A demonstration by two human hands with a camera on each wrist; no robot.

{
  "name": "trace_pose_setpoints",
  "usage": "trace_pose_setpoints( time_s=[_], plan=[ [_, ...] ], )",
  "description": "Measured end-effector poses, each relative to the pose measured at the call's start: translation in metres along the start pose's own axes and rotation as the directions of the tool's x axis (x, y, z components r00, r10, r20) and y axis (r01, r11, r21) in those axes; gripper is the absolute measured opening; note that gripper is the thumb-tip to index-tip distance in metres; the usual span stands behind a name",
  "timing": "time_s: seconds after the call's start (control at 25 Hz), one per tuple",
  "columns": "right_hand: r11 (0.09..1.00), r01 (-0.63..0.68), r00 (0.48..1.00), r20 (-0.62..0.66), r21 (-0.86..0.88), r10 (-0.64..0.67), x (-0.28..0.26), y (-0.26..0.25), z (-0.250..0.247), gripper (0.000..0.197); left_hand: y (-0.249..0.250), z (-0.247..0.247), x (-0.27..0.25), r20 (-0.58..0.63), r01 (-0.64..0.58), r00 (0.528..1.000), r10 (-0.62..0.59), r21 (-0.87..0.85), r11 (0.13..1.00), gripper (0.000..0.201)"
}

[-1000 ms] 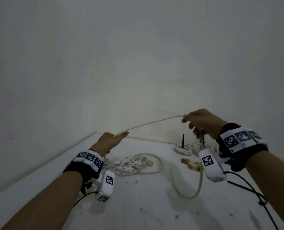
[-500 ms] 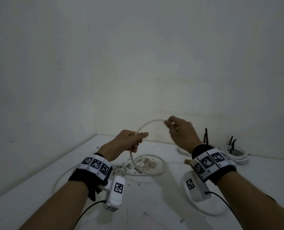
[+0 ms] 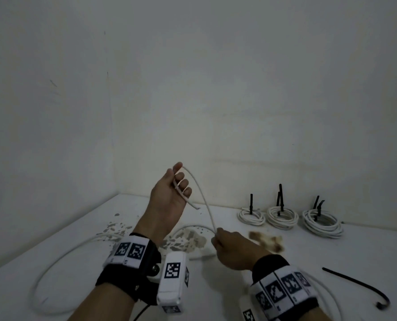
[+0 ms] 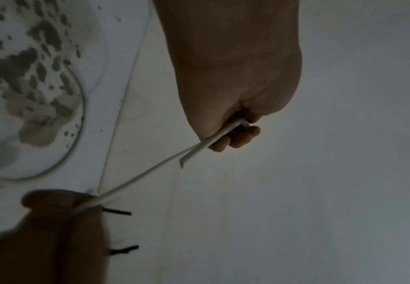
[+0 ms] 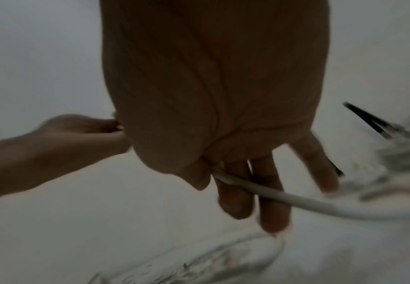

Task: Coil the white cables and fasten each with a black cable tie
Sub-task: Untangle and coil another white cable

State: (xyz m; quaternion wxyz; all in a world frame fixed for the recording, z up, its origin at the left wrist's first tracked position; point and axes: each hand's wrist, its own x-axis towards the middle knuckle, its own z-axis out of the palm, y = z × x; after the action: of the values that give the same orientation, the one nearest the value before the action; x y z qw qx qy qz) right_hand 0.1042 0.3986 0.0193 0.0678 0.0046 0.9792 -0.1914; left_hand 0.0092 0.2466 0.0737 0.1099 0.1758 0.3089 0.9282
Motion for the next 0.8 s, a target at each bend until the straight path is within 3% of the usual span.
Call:
trace_pose_setpoints(
  time_s=[0.2, 0.28, 0.36, 0.44, 0.52, 0.6, 0.68, 0.8],
  plan=[
    [0.970, 0.180, 0.982, 0.091, -0.167, -0.166, -0.039, -0.046, -0.033, 0.032, -0.043, -0.001, 0.003, 0.041, -0.015, 0.999, -0.002, 0.416, 0.909, 0.034],
    [0.959, 0.210, 0.976, 0.091, -0.189, -0.195, -0.046, -0.048, -0.042, 0.033, -0.053, -0.001, -0.002, 0.074, 0.024, 0.995, -0.072, 0.517, 0.856, 0.033],
    [0.961, 0.240, 0.965, -0.077, -0.137, -0.251, -0.044, -0.038, -0.054, 0.017, -0.057, -0.001, -0.009, 0.106, 0.055, 0.978, -0.179, 0.696, 0.716, 0.031],
    [0.977, 0.206, 0.894, -0.394, -0.063, -0.214, -0.043, -0.022, -0.067, 0.009, -0.056, 0.002, -0.013, 0.148, 0.066, 0.945, -0.292, 0.788, 0.612, 0.034],
    [0.982, 0.182, 0.788, -0.605, 0.053, -0.114, -0.044, -0.006, -0.077, 0.020, -0.053, 0.011, -0.016, 0.157, 0.105, 0.923, -0.351, 0.776, 0.622, 0.037],
    [0.956, 0.223, 0.731, -0.681, 0.191, -0.035, -0.046, 0.006, -0.086, 0.021, -0.051, 0.023, -0.017, 0.155, 0.107, 0.929, -0.337, 0.758, 0.643, 0.041],
    [0.896, 0.286, 0.744, -0.668, 0.339, 0.015, -0.050, 0.014, -0.090, 0.017, -0.051, 0.029, -0.016, 0.109, 0.125, 0.954, -0.280, 0.704, 0.699, 0.047],
    [0.764, 0.378, 0.845, -0.533, 0.523, -0.053, -0.064, 0.018, -0.096, 0.010, -0.050, 0.033, -0.015, 0.009, 0.192, 0.970, -0.245, 0.594, 0.781, 0.048]
  ],
)
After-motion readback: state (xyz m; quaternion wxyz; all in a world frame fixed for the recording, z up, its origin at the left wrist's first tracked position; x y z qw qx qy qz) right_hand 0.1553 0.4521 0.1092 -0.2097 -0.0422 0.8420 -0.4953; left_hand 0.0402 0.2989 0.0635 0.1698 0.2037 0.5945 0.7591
